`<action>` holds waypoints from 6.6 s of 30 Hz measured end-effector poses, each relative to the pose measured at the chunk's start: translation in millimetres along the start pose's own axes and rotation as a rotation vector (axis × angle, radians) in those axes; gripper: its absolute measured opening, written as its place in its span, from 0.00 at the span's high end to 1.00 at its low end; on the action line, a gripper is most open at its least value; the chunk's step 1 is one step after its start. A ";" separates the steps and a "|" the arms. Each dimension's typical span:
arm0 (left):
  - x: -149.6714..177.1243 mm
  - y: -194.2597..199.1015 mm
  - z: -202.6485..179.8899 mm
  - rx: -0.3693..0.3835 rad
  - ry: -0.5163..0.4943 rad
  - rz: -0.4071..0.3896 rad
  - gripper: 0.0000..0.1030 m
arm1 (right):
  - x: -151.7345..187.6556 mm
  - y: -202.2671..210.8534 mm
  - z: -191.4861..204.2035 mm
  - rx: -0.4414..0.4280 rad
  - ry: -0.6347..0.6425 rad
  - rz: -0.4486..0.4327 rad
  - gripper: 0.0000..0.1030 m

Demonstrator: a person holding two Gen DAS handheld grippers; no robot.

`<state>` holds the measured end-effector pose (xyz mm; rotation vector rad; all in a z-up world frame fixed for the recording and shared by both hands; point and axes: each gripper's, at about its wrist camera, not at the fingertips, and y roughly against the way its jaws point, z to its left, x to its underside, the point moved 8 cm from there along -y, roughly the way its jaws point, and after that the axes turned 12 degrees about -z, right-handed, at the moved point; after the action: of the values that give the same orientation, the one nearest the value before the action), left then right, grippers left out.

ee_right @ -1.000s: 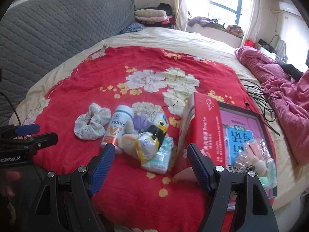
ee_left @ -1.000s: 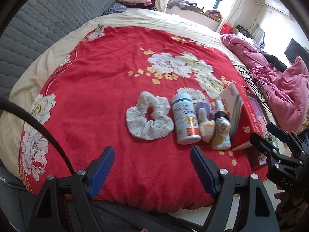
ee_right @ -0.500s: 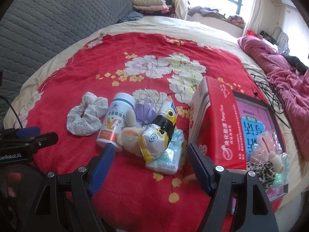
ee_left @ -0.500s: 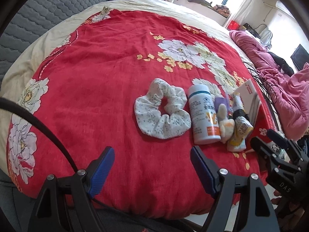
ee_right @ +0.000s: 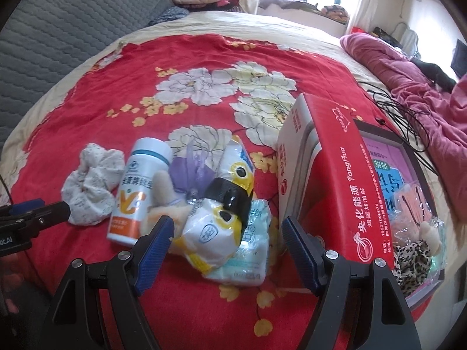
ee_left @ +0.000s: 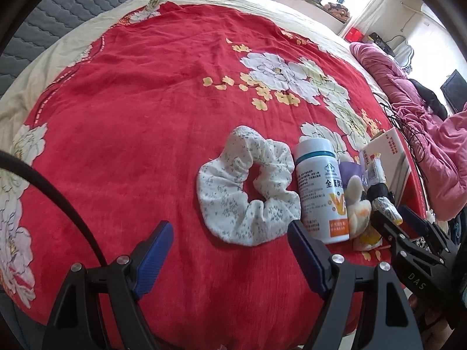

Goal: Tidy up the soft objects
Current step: 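Move both open tools back toward the items beside the red tissue box, then grasp white scrunchie with left tool while right tool grasps duck toy packet, then carry scrunchie with left tool while right tool carries duck packet to tray, then open left tool releasing scrunchie while right tool releases duck packet on tray, then move both open tools back toward the bunny and green tissue packet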

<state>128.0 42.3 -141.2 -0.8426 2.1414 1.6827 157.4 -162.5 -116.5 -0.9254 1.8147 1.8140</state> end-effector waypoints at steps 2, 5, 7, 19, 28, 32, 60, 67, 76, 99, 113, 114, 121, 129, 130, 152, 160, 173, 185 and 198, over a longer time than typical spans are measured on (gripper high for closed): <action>-0.3 -6.6 -1.8 -0.002 -0.009 0.008 0.22 | -1.5 -3.2 -1.3 0.008 0.002 -0.005 0.34; 0.4 -13.4 -2.8 -0.001 -0.011 0.019 0.22 | -2.8 -5.4 -1.8 0.019 0.011 -0.007 0.40; 0.6 -17.7 -3.3 -0.001 -0.010 0.027 0.22 | -3.8 -6.3 -2.8 0.022 0.014 -0.008 0.43; -5.3 -32.0 -7.9 -0.010 -0.036 0.033 0.22 | -6.0 -17.8 -8.4 0.078 0.060 0.002 0.51; -9.5 -42.8 -9.4 -0.035 -0.054 0.024 0.22 | -8.7 -24.5 -6.4 0.079 0.109 0.017 0.64; -11.6 -47.9 -8.9 -0.038 -0.045 0.023 0.22 | -9.3 -20.7 -8.3 0.054 0.086 0.017 0.65; -39.1 24.1 -59.3 0.087 -0.074 -0.113 0.90 | -39.7 36.1 -25.2 -0.024 -0.032 -0.086 0.65; -48.7 61.1 -104.3 0.139 -0.146 -0.162 0.90 | -49.8 68.2 -47.7 -0.013 -0.066 -0.142 0.65; -29.8 86.3 -173.5 0.230 -0.235 -0.168 0.90 | -41.0 109.2 -112.9 0.074 -0.121 -0.186 0.65; 41.3 35.8 -344.5 0.366 -0.448 -0.035 0.90 | 27.3 143.5 -264.3 0.207 -0.289 -0.170 0.65; 77.9 -19.7 -374.9 0.310 -0.542 0.057 0.90 | 56.1 105.8 -291.9 0.201 -0.343 -0.109 0.65; 78.2 -21.3 -375.4 0.307 -0.539 0.060 0.89 | 56.6 102.9 -292.4 0.199 -0.344 -0.104 0.65; 79.1 -31.5 -373.2 0.302 -0.526 0.076 0.89 | 57.3 79.7 -291.5 0.181 -0.334 -0.075 0.65; 79.2 -35.0 -373.0 0.307 -0.524 0.079 0.89 | 56.8 65.9 -293.9 0.182 -0.343 -0.067 0.65; 79.5 -35.1 -373.5 0.307 -0.524 0.079 0.89 | 56.5 64.9 -293.4 0.182 -0.336 -0.066 0.64; 80.6 -36.3 -379.2 0.353 -0.504 0.095 0.84 | 48.2 93.8 -292.0 0.174 -0.343 -0.123 0.53; 83.1 -33.5 -382.3 0.372 -0.503 0.102 0.75 | 47.0 97.6 -292.9 0.179 -0.344 -0.128 0.53; 75.7 -20.9 -386.1 0.402 -0.508 0.071 0.43 | 51.2 113.6 -303.7 0.165 -0.429 -0.151 0.46; 55.2 3.7 -378.9 0.406 -0.479 0.014 0.34 | 43.3 128.9 -313.9 0.208 -0.440 -0.184 0.38; 45.4 36.8 -370.9 0.403 -0.489 -0.048 0.26 | 34.5 147.7 -309.6 0.246 -0.413 -0.214 0.31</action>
<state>116.9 -317.8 -35.4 -0.3207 1.9841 1.2074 81.1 -482.8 -14.5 -0.5754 1.5663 1.4778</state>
